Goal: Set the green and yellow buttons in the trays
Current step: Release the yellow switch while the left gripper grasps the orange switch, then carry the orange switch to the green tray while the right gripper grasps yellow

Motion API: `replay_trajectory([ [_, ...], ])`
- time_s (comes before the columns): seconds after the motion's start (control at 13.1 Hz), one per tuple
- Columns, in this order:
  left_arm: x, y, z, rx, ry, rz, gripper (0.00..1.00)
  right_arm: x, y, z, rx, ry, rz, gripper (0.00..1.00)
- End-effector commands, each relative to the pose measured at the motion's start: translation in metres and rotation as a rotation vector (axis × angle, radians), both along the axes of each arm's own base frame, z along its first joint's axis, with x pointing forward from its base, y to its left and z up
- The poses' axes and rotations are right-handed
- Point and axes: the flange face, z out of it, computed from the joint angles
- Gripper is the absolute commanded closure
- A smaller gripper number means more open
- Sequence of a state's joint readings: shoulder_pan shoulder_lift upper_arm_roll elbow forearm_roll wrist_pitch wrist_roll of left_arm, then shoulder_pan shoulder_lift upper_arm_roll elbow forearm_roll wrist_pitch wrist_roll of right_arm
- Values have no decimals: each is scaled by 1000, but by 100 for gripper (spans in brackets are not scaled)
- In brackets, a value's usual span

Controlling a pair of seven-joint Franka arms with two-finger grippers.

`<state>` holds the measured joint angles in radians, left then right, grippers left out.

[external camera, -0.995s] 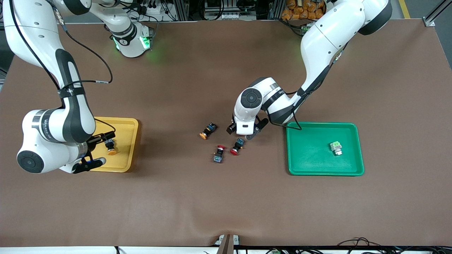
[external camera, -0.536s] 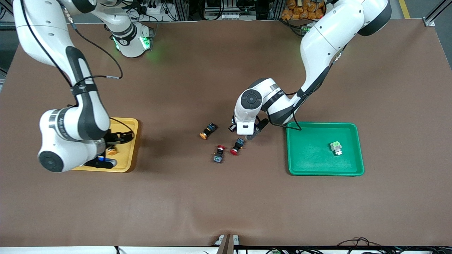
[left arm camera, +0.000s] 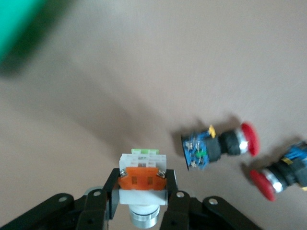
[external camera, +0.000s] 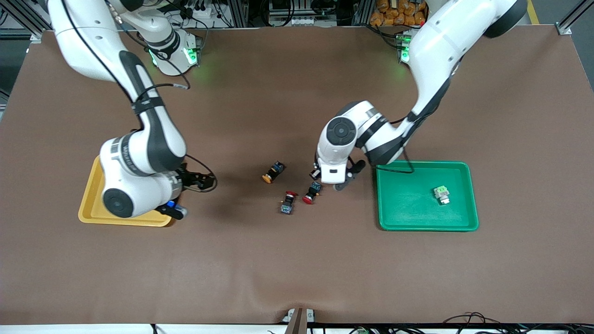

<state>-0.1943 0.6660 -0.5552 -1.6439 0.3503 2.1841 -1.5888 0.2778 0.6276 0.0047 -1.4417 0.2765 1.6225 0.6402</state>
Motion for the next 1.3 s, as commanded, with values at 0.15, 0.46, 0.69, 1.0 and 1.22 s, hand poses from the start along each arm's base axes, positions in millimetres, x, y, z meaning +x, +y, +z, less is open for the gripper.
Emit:
replay_trajectory([
  [0.15, 39, 93, 46, 98, 16, -153, 100, -28, 79, -21, -88, -84, -159, 0],
  [0.46, 73, 191, 38, 113, 96, -259, 100, -48, 134, -56, -116, -168, -242, 0],
  [0.69, 86, 250, 22, 96, 139, -287, 100, -60, 164, -77, -126, -204, -280, 0],
  [1.0, 93, 289, -3, 68, 166, -303, 100, -70, 179, -107, -111, -254, -277, 4],
  [1.22, 102, 300, -13, 34, 131, -276, 100, -75, 184, -114, -110, -256, -241, 100],
])
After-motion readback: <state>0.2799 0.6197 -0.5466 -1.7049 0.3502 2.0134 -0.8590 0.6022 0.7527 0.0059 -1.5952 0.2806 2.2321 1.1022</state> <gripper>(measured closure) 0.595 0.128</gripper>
